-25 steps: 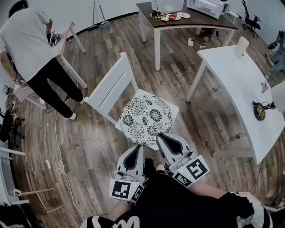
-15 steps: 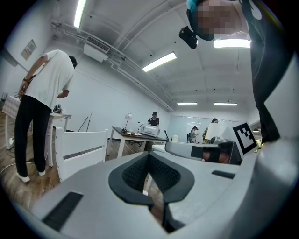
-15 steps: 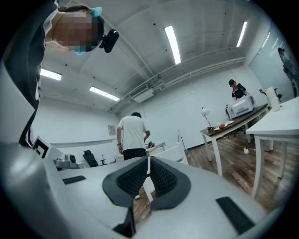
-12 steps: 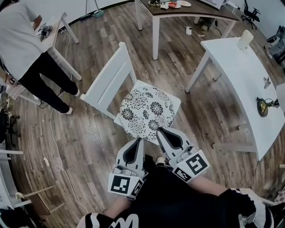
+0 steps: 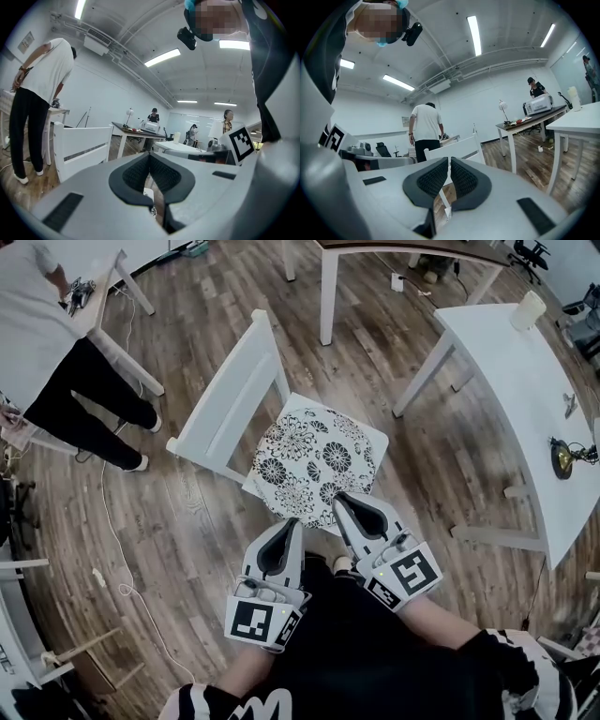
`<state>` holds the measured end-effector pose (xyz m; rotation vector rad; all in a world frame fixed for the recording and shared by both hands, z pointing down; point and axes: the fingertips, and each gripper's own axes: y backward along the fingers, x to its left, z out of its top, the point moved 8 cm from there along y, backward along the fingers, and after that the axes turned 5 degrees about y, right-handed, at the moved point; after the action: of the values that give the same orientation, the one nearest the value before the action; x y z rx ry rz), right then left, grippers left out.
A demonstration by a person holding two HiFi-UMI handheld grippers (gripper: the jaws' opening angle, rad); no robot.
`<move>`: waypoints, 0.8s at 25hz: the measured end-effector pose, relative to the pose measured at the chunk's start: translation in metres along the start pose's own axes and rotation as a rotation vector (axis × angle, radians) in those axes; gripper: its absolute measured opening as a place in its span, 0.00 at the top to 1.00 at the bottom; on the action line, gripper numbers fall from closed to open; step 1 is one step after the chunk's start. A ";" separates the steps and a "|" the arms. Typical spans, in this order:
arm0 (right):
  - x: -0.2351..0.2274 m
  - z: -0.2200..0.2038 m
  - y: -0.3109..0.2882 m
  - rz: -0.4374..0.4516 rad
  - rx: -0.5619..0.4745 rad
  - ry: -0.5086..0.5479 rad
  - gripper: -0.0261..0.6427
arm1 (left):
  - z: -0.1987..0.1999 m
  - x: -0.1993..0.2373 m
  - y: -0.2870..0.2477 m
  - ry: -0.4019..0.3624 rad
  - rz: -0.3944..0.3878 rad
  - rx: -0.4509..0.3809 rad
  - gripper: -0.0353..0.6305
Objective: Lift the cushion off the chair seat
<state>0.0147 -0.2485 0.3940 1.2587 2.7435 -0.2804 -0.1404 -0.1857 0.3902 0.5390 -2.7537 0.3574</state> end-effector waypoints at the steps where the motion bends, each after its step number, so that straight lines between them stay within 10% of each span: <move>1: -0.002 -0.002 -0.004 -0.005 0.012 -0.002 0.91 | 0.000 0.003 -0.002 0.001 -0.004 0.004 0.94; 20: -0.014 -0.047 -0.061 -0.056 0.140 0.001 0.91 | -0.014 0.050 -0.008 0.033 0.000 0.051 0.94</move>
<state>-0.0236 -0.2873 0.4495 1.2146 2.8061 -0.4854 -0.1771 -0.2051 0.4220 0.5417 -2.7197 0.4335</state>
